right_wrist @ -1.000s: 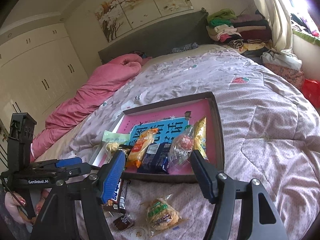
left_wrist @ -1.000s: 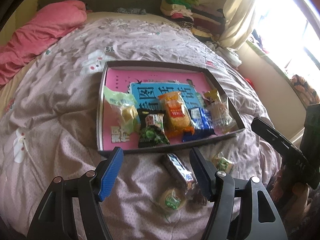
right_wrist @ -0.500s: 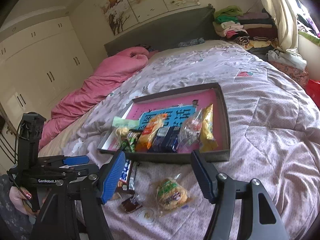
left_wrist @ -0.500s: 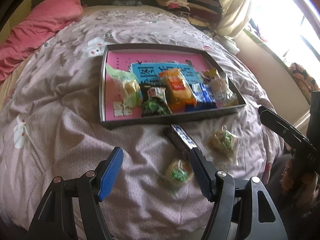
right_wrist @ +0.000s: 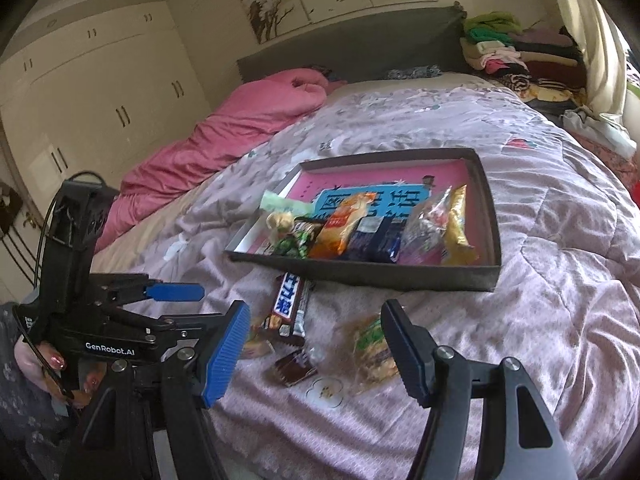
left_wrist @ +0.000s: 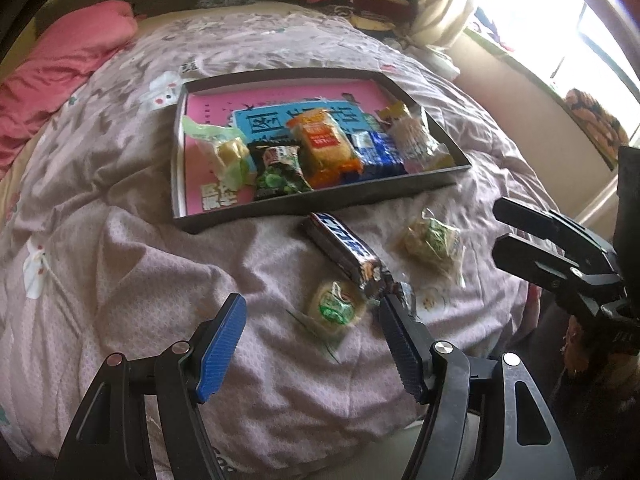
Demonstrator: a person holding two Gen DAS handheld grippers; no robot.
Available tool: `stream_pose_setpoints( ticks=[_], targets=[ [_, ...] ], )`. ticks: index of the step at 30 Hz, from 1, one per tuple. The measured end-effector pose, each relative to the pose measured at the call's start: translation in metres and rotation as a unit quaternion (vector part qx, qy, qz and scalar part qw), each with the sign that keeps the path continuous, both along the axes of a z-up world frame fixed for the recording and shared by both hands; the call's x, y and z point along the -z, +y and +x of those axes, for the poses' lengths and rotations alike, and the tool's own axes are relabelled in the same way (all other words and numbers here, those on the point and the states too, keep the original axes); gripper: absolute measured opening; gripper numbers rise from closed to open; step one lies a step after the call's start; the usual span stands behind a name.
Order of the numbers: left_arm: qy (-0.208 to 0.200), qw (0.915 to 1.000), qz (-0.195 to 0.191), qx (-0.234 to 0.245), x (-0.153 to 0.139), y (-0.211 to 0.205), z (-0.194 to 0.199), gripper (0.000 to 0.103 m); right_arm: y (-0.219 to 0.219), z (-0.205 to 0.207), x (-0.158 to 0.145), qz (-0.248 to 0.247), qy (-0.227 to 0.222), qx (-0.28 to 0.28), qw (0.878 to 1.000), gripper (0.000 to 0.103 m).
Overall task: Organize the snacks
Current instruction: 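Grasp the round pastry bag with the left tool while the right tool grasps a brown chocolate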
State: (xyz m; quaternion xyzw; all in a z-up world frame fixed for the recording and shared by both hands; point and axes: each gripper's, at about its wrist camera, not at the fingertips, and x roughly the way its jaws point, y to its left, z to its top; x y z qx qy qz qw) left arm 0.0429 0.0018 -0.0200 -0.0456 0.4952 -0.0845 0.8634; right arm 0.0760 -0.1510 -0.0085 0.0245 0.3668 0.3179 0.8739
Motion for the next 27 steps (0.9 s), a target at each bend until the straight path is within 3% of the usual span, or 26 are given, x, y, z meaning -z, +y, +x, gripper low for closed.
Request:
stream_pose_setpoints(
  ticks=[27],
  targets=[
    [0.012,0.9990,0.012,0.041,0.011,-0.007,-0.002,0.071,0.046,-0.008,0.039,-0.092,0.038,-0.100,0.990,0.067]
  ],
)
